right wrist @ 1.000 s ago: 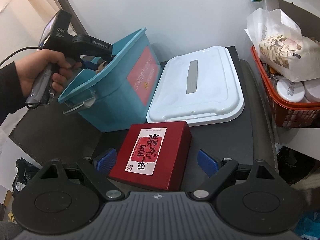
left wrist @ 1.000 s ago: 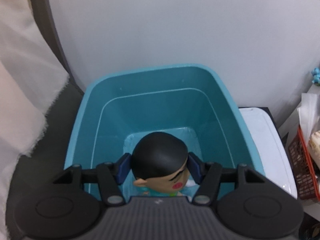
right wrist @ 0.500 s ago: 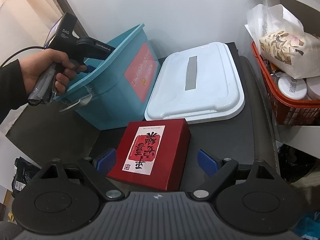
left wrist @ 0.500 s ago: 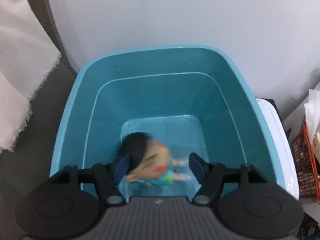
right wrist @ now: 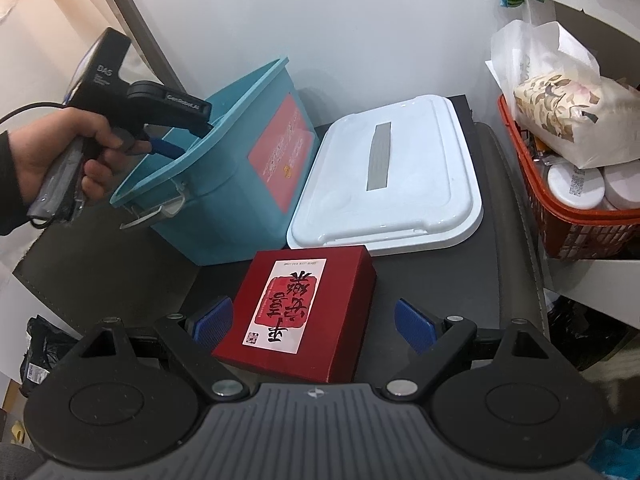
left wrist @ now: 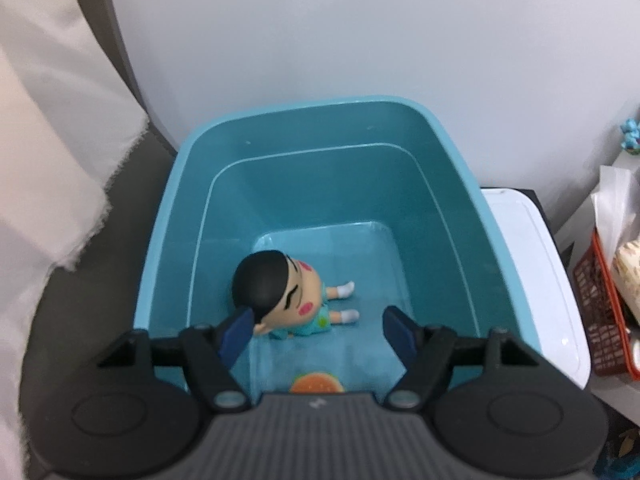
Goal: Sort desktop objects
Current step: 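Withdraw the left tool from the bin back toward the desk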
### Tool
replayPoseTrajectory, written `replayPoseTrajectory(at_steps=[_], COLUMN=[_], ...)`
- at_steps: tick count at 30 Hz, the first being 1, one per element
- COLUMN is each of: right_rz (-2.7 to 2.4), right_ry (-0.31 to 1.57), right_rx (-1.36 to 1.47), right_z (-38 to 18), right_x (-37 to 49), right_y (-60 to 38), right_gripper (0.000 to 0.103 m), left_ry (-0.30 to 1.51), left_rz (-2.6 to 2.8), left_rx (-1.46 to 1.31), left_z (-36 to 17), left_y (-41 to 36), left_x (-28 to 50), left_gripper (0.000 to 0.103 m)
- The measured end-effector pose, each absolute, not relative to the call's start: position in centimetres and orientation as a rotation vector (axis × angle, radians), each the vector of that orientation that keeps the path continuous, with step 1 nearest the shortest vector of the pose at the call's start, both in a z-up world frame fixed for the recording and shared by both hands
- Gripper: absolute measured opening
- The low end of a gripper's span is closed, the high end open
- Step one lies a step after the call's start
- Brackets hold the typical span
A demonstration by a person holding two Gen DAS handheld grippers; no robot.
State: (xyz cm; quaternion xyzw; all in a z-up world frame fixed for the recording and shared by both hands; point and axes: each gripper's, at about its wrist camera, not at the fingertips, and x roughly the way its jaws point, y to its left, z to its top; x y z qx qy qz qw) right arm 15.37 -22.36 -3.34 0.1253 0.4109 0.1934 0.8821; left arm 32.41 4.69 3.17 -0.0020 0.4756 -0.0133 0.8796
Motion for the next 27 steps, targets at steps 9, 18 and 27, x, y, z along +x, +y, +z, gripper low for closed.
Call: replayPoseTrajectory(at_steps=[9,18,27], right_rz=[0.4,0.406,0.392], right_ry=[0.844,0.834,0.808], right_rx=[0.244,0.198,0.161], right_z=[-3.2,-3.1,-2.5], right_x=[15.2,14.3,13.2], right_y=[-22.3,-21.9,-21.7], right_gripper=[0.091,0.091,0.091], left_ry=[0.962,0.919,0.877], left_rz=[-0.022,-0.026,-0.048], left_rx=[-0.021,-0.03,-0.057], left_z=[4.7,6.4,7.5], left_y=[4.9,5.3,5.8], left_x=[29.7,25.9,21.0], left_gripper=[0.073,0.068,0.067])
